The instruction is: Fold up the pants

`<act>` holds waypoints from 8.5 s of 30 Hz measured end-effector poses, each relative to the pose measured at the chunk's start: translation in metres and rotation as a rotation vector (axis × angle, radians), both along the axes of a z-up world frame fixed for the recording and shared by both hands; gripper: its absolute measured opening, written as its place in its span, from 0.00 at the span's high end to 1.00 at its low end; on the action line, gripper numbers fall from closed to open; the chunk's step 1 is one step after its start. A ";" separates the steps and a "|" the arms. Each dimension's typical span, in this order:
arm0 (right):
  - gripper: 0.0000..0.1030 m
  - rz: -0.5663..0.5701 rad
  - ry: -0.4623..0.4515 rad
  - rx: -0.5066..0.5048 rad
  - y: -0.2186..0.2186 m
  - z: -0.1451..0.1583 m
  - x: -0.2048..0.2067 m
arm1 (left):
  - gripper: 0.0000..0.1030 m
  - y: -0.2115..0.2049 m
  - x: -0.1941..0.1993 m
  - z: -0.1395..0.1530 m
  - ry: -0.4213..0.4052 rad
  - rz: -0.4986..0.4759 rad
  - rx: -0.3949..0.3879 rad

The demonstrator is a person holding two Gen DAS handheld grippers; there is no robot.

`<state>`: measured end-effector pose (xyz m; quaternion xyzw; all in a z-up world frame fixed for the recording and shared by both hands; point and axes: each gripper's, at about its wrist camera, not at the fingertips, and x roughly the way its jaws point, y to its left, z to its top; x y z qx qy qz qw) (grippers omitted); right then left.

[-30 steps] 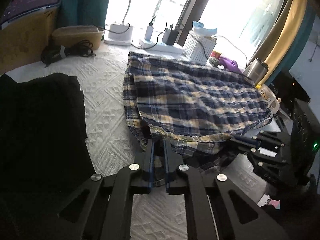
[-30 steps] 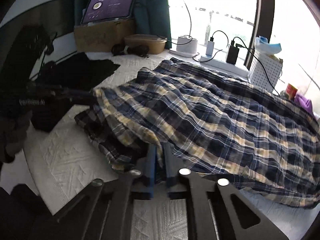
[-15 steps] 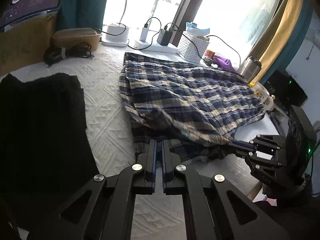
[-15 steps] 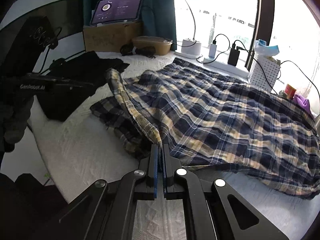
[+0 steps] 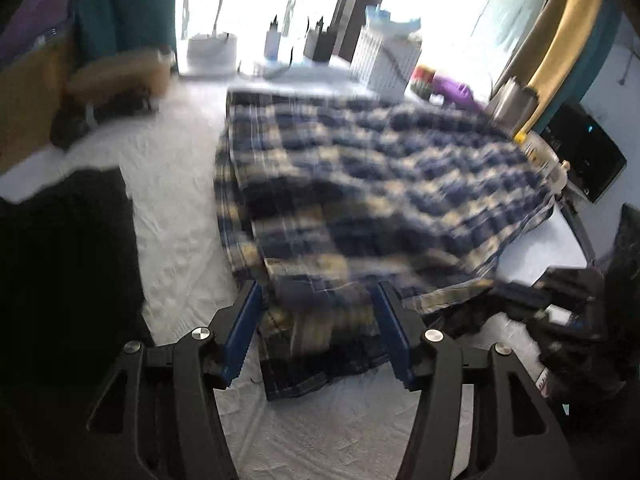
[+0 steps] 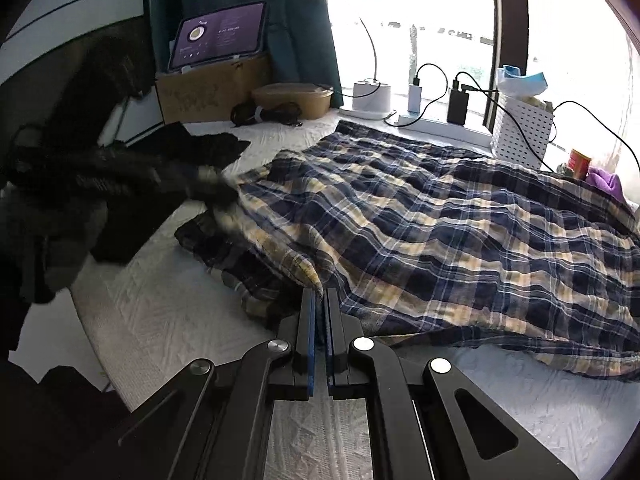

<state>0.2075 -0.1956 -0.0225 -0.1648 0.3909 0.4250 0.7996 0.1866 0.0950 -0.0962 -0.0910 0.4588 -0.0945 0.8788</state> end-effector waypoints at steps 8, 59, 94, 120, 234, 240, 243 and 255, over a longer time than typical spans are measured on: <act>0.74 -0.035 0.018 0.045 -0.015 0.002 0.010 | 0.98 -0.004 -0.011 0.018 -0.048 0.016 -0.015; 0.26 -0.620 0.137 0.037 -0.206 0.006 0.111 | 0.58 0.023 -0.038 0.045 -0.054 0.278 0.067; 0.87 -0.746 0.296 0.313 -0.267 -0.005 0.162 | 0.95 -0.163 -0.021 0.003 -0.002 -0.210 0.193; 0.91 -0.811 0.156 0.189 -0.276 0.013 0.154 | 0.55 -0.034 -0.020 0.011 0.053 0.156 0.025; 0.14 -0.821 0.306 0.364 -0.237 -0.007 0.208 | 0.49 0.004 0.031 -0.004 0.065 0.231 -0.026; 0.14 -0.831 0.333 0.412 -0.234 -0.009 0.224 | 0.49 0.010 0.035 -0.005 0.065 0.265 -0.040; 0.14 -0.832 0.321 0.432 -0.234 -0.010 0.227 | 0.49 0.012 0.037 -0.005 0.066 0.270 -0.041; 0.57 -0.834 0.316 0.391 -0.225 -0.018 0.240 | 0.49 0.010 0.041 -0.003 0.059 0.259 -0.041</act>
